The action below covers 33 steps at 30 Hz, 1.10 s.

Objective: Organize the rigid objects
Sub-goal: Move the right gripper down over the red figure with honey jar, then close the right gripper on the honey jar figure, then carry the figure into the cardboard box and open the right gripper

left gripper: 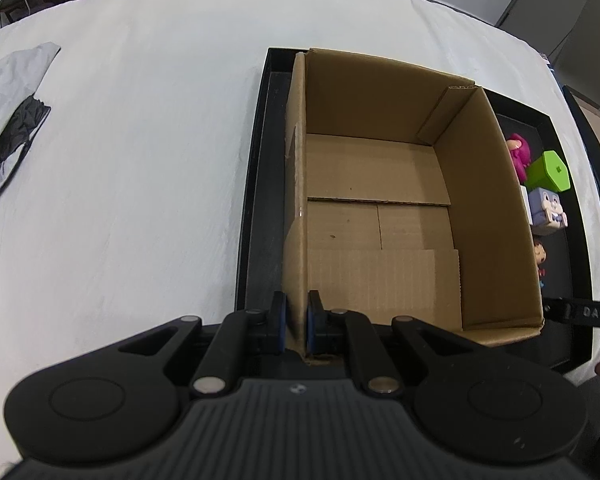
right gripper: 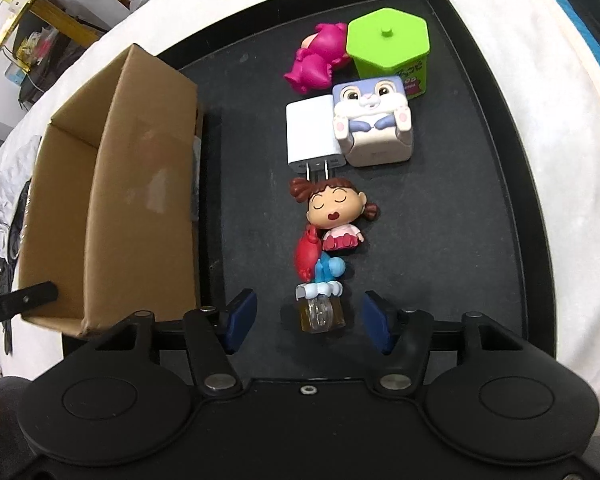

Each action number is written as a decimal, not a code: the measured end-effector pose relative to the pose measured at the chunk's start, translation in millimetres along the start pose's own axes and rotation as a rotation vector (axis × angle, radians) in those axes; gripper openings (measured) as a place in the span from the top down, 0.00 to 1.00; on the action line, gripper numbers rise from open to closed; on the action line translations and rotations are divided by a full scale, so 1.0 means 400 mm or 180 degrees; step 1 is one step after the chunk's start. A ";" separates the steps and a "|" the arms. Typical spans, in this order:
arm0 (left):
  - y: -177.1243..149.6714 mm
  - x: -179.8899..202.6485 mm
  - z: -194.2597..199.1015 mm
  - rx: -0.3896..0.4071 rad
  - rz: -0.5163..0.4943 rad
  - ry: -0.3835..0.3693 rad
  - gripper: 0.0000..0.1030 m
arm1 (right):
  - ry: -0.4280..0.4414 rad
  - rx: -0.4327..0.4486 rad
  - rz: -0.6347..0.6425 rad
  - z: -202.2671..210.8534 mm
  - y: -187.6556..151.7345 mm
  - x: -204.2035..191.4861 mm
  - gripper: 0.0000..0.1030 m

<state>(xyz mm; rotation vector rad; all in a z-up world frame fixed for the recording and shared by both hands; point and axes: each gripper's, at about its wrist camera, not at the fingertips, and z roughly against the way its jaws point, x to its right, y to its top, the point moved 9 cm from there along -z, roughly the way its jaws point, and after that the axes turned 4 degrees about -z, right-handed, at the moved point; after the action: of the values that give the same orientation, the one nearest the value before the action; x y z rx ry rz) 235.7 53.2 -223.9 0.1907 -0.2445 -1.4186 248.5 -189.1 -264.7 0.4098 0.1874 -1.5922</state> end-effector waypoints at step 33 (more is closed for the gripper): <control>0.003 -0.018 0.007 0.0130 0.0009 -0.0137 0.90 | -0.0123 0.0539 0.0373 0.139 0.020 -0.125 0.77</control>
<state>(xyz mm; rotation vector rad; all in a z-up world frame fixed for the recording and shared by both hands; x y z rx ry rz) 235.0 60.5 -221.3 0.1934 -0.3093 -1.4167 249.3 -163.7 -194.1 0.5114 -0.0015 -1.5042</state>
